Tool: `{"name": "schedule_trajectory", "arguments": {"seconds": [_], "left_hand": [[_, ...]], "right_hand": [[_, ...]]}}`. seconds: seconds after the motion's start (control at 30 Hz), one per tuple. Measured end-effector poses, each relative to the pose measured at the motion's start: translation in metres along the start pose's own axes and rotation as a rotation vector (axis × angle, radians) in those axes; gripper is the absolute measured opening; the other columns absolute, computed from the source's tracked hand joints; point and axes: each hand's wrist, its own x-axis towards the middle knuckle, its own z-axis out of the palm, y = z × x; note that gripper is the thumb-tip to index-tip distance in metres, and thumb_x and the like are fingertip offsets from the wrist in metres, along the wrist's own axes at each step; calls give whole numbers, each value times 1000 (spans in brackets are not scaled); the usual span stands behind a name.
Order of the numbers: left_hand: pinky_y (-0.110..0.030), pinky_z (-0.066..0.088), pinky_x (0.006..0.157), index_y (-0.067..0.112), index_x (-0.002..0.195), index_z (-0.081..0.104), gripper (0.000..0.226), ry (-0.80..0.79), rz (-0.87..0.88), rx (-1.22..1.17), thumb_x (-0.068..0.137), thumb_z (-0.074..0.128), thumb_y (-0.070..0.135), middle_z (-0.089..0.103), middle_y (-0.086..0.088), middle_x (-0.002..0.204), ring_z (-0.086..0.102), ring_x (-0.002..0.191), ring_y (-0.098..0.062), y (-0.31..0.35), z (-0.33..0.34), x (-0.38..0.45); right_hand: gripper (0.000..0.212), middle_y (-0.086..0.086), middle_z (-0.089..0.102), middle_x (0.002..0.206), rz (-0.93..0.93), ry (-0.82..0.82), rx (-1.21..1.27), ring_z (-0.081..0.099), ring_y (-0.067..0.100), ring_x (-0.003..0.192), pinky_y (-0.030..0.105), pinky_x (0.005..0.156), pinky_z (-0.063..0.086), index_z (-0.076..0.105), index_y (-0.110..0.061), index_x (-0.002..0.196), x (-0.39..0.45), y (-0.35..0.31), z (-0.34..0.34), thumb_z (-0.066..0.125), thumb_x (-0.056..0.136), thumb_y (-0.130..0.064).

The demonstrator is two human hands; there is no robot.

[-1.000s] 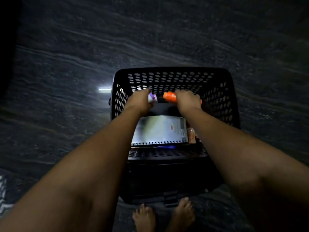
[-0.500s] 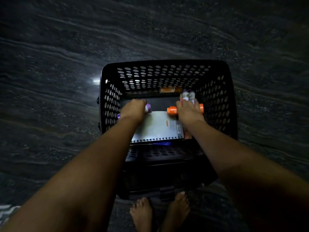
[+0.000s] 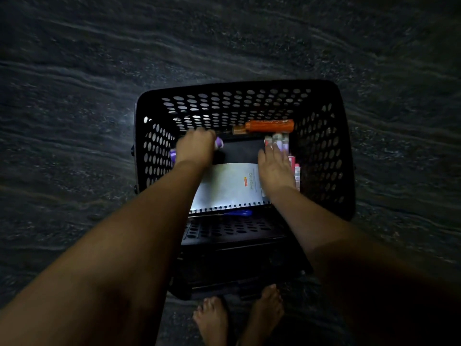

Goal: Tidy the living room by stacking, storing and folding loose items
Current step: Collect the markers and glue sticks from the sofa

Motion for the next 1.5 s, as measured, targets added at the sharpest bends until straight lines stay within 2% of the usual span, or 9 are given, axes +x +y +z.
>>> {"name": "schedule_trajectory", "arguments": {"seconds": [0.17,0.37,0.47,0.67,0.97,1.13,1.23,1.33,1.5], "left_hand": [[-46,45,87,6,133,44,45,25,-31,110,92,57,17,47,-18,132,43,122,-37,-2,-7,18],[-38,42,86,10,131,38,41,-25,11,172,93,51,16,59,-17,122,59,110,-36,-10,9,-15],[-44,36,95,11,134,30,59,-59,3,111,85,62,20,50,-17,130,48,119,-35,-16,10,-15],[-50,10,116,8,151,6,82,-34,146,97,85,55,13,19,-18,149,18,139,-36,-2,4,13],[-41,0,120,4,152,2,80,-80,101,-9,84,43,-10,5,-14,159,-1,148,-28,-34,31,-28],[-35,18,118,3,148,23,69,-60,-10,-328,86,52,1,25,-17,152,23,141,-31,-33,-14,-43],[-29,31,103,1,135,45,46,-19,-139,-499,91,53,12,46,-21,139,43,128,-33,-20,-72,-62],[-30,37,92,3,126,55,40,19,-258,-689,100,44,31,55,-19,132,50,121,-32,-2,-140,-93],[-39,37,107,12,129,57,69,47,-410,-1108,93,28,65,55,-13,135,50,125,-29,21,-260,-180]], "right_hand": [[53,19,26,149,-27,51,37,13,31,145,41,119,4,24,-1,143,16,-14,-5,35,92,2],[67,16,34,142,-64,57,16,19,32,142,43,119,3,25,-2,142,19,-33,-16,59,85,-5],[55,16,36,139,-70,62,16,23,32,139,43,120,6,30,-3,138,19,-38,-19,46,86,0],[54,15,42,133,-29,87,25,32,31,131,44,119,9,38,-5,132,29,-41,-24,54,81,-1],[58,16,41,133,35,26,-7,34,32,129,42,119,10,34,-4,134,18,-47,-17,52,80,1],[56,15,40,140,287,-172,546,38,32,130,36,105,37,36,-5,137,9,-51,-58,60,87,-12],[57,11,54,120,461,-288,1030,54,28,109,33,82,51,47,-2,123,1,-48,-106,73,79,-27],[77,10,61,121,509,-350,1301,60,27,105,34,86,51,56,-5,123,-21,-43,-173,78,60,-41],[46,8,56,127,383,-332,1407,53,17,97,28,72,44,53,-13,122,-96,-35,-323,62,87,-41]]}}
